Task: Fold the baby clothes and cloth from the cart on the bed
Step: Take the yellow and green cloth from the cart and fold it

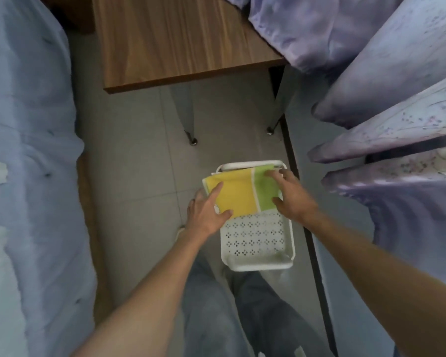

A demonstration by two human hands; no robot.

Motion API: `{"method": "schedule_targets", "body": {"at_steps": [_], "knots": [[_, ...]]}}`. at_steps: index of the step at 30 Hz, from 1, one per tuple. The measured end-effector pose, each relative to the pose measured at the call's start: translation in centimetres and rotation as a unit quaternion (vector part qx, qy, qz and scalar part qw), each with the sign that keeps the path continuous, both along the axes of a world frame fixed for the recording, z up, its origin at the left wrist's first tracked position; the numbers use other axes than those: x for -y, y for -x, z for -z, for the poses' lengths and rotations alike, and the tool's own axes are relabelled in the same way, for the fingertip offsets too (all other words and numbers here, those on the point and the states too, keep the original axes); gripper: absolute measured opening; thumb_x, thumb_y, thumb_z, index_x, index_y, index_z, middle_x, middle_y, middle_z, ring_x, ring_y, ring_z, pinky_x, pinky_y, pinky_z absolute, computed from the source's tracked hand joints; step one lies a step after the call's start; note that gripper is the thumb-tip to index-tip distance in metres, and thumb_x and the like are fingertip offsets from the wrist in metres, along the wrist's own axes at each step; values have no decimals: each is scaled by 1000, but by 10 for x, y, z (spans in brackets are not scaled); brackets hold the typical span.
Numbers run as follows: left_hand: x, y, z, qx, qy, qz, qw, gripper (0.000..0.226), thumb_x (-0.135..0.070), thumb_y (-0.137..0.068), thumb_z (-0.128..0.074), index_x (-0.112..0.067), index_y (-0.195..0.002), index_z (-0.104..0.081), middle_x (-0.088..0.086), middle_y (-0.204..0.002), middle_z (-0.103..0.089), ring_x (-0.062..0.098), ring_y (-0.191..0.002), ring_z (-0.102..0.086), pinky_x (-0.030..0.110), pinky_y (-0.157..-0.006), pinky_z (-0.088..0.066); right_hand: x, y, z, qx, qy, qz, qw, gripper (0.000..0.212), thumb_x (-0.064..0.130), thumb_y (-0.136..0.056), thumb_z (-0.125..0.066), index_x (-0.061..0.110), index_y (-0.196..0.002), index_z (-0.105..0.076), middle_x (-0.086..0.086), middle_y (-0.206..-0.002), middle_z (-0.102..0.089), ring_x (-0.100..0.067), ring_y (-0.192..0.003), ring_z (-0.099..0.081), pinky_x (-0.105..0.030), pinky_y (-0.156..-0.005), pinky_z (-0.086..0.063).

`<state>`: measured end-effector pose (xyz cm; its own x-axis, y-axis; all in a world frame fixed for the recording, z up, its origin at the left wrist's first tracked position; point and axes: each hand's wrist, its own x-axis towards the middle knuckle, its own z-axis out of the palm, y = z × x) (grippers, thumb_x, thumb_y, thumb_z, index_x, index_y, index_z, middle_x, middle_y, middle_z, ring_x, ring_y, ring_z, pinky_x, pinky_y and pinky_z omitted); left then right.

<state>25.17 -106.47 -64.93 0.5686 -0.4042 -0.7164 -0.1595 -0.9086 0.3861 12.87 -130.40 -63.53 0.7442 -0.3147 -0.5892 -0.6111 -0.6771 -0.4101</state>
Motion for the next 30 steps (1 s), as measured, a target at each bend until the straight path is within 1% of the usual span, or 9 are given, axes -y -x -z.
{"method": "schedule_targets", "body": {"at_steps": [2,5,8,10,14,18,21,25,30], "knots": [[-2,2,10,-15,31,-31,999,98,-57,-86,-82,-51,-164,-24,14,-146,-43,39,-137,-45,54,-115,-44,-1,-1,10,12,-13,9,1000,81,6,-85,-76,40,-148,-38,-6,-161,-27,-38,-130,-56,-55,-100,-56],[0,3,17,-2,65,-39,997,96,-44,-83,-89,-46,-162,-34,10,-143,-44,35,-135,-47,53,-112,-47,-4,-3,18,24,-25,30,999,74,6,-84,-76,34,-146,-47,-6,-151,-33,-32,-123,-56,-43,-100,-55],[5,1,20,1,106,-85,991,91,-30,-81,-93,-38,-158,-46,5,-146,-44,29,-137,-46,45,-115,-45,-6,-5,21,25,-21,52,998,72,7,-83,-77,31,-146,-52,-5,-147,-36,-29,-119,-56,-29,-88,-45],[9,0,20,11,121,-118,986,88,-22,-79,-94,-33,-155,-53,3,-138,-46,24,-130,-50,38,-110,-46,-6,-5,23,31,-20,61,997,71,8,-81,-76,29,-146,-53,-6,-145,-38,-29,-115,-57,-26,-84,-41],[15,3,17,55,121,-125,983,82,-12,-78,-92,-24,-151,-58,0,-127,-45,18,-117,-54,35,-104,-50,-8,-1,26,24,-38,76,996,72,12,-83,-76,32,-147,-49,-5,-146,-39,-31,-113,-60,-33,-87,-51],[20,9,11,60,114,-133,983,81,-10,-80,-90,-21,-152,-56,-3,-135,-45,15,-120,-54,34,-105,-51,-13,3,30,19,-64,102,993,74,12,-82,-78,32,-147,-48,-8,-143,-46,-33,-124,-54,-42,-100,-52],[22,13,9,61,104,-127,985,81,-12,-83,-89,-21,-154,-53,-4,-141,-45,13,-121,-54,30,-103,-49,-15,4,34,22,-55,115,992,74,13,-80,-79,32,-145,-49,-8,-141,-48,-32,-132,-45,-42,-107,-46],[22,13,7,59,103,-128,985,81,-7,-83,-86,-19,-155,-52,-4,-143,-45,16,-125,-55,30,-106,-49,-21,1,38,34,-92,189,977,74,7,-78,-79,30,-144,-53,-8,-139,-44,-28,-120,-55,-31,-100,-47],[18,14,2,56,105,-123,985,85,-1,-82,-83,-17,-158,-49,-5,-140,-45,16,-128,-54,22,-102,-43,-26,-2,38,40,-120,238,963,75,3,-72,-74,31,-140,-58,-8,-136,-50,-27,-116,-60,-43,-99,-57]]}}
